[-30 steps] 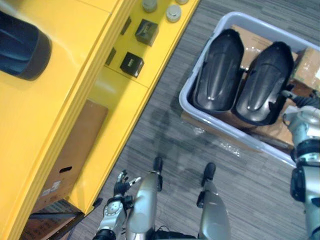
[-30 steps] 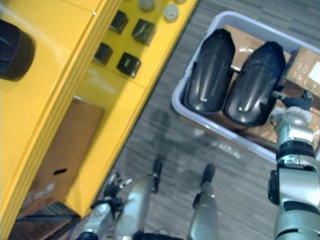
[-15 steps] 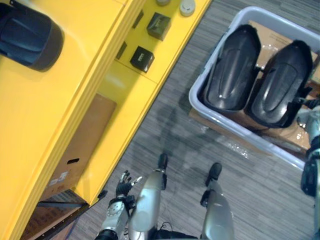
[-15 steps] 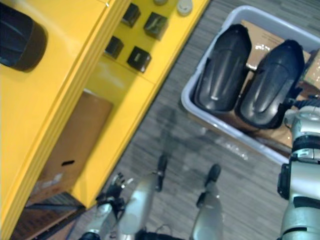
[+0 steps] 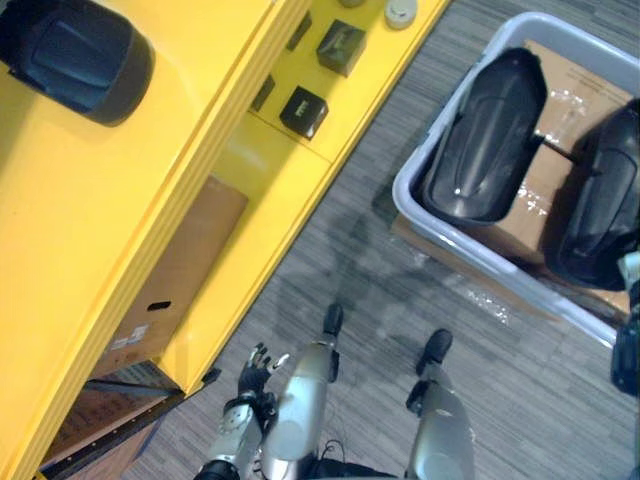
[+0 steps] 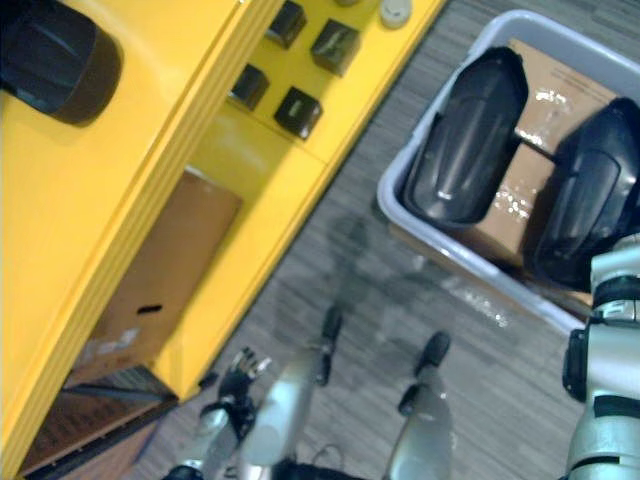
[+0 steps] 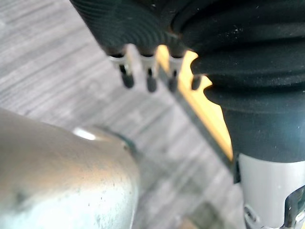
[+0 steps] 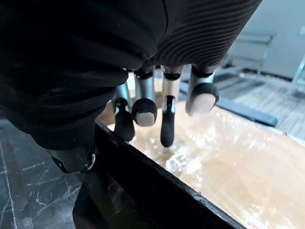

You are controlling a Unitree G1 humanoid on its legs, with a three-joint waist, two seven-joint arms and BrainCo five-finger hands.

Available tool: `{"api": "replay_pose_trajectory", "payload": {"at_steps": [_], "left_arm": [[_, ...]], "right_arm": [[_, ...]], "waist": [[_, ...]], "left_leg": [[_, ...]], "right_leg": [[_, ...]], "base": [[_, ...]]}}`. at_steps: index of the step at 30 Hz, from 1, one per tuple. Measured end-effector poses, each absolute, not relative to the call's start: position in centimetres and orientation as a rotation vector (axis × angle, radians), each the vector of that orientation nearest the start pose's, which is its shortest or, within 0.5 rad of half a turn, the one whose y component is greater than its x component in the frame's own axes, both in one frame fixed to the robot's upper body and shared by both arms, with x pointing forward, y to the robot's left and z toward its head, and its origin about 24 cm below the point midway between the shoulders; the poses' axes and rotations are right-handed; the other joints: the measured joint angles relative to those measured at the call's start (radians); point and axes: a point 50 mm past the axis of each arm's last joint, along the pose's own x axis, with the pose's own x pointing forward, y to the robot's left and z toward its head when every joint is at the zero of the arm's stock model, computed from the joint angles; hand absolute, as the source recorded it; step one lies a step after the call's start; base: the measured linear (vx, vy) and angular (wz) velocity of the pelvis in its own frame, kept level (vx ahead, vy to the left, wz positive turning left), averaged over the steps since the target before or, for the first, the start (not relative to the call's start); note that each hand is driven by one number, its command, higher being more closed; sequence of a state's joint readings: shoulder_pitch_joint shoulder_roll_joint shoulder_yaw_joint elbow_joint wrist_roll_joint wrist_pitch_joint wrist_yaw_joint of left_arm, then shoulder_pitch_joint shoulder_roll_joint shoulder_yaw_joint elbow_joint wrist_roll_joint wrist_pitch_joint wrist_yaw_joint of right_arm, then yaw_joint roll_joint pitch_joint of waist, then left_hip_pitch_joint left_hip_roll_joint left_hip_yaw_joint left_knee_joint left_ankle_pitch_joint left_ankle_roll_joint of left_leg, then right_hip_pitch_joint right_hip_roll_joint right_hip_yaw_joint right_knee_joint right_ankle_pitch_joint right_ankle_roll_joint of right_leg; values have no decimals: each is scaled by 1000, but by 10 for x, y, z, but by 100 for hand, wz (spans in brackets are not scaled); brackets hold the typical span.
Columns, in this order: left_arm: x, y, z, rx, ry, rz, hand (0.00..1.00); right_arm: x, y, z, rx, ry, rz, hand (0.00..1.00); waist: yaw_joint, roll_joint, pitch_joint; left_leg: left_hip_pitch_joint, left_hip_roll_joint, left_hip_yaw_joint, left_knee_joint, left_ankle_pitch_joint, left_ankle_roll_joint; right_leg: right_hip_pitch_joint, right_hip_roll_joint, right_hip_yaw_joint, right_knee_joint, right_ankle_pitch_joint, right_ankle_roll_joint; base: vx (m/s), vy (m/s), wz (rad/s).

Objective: Walk over and take plastic housings, then place them on the shelf

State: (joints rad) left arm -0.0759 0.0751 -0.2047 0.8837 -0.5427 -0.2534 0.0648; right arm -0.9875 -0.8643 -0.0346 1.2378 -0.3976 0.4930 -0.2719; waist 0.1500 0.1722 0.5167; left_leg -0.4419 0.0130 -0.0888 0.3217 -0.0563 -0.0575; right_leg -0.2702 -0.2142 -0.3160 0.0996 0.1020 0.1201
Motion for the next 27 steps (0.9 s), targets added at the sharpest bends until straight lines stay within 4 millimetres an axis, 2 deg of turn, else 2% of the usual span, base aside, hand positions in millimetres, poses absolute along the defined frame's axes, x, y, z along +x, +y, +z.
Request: {"api": "replay_pose_trajectory", "payload": {"at_steps": [4,6,8,10,11,13,14,18,20,21,23,27], "left_arm": [[192,155,-110,-323,598,178,0],[187,161,-111,-336,594,215,0],[186,165,-111,-336,591,239,0],[179,176,-110,-324,584,320,0],[179,180,-109,-310,579,344,0],[180,198,-102,-246,541,429,0],[182,202,-98,-233,520,454,0],[203,226,-61,-126,319,532,0],[219,234,-27,-56,154,536,0],[226,233,-8,-47,68,525,0],[234,229,12,-61,-19,505,0],[252,218,43,-131,-138,381,0]], "right_arm": [[316,-417,195,-940,455,-1020,100],[325,-406,215,-996,282,-1030,100],[326,-401,215,-1019,213,-1021,100],[326,-395,209,-1042,145,-992,100],[325,-394,208,-1052,121,-987,100],[323,-387,204,-1080,44,-982,100],[322,-386,204,-1081,24,-983,100],[321,-365,203,-1059,-131,-948,100],[320,-356,191,-1057,-160,-908,100],[319,-352,179,-1054,-138,-883,100],[319,-347,168,-1041,-124,-858,100],[321,-342,166,-1035,-147,-839,100]], "waist": [[-18,-4,1],[-29,-14,2],[-36,-24,3],[-50,-59,1],[-55,-68,4],[-68,-109,-2],[-72,-115,-3],[-106,-149,-18],[-111,-156,-22],[-111,-158,-31],[-112,-159,-44],[-112,-159,-45]], "left_leg": [[35,4,5,-9,0,0],[49,11,18,-23,4,-4],[73,14,20,-44,10,-7],[110,22,27,-78,19,-14],[119,24,27,-84,20,-16],[157,34,38,-114,24,-22],[167,36,41,-121,25,-23],[205,37,52,-138,25,-23],[228,37,70,-141,24,-23],[237,38,71,-142,24,-23],[239,38,74,-142,24,-23],[243,40,83,-141,24,-23]], "right_leg": [[31,2,1,-6,0,0],[32,7,14,-11,0,1],[51,10,14,-23,1,2],[73,17,17,-33,2,2],[81,20,17,-38,2,2],[103,27,22,-50,3,1],[109,28,22,-52,3,1],[134,28,35,-58,3,1],[151,27,46,-60,3,1],[160,28,46,-66,3,1],[164,29,46,-73,4,1],[167,30,52,-80,12,-1]], "base": [[0,0,-3],[-13,-9,-16],[22,-27,-7],[57,-38,-7],[63,-35,-12],[70,-34,-13],[66,-20,-10],[40,7,-12],[-1,28,-13],[-18,25,-4],[-8,6,-3],[-21,17,-6]]}}
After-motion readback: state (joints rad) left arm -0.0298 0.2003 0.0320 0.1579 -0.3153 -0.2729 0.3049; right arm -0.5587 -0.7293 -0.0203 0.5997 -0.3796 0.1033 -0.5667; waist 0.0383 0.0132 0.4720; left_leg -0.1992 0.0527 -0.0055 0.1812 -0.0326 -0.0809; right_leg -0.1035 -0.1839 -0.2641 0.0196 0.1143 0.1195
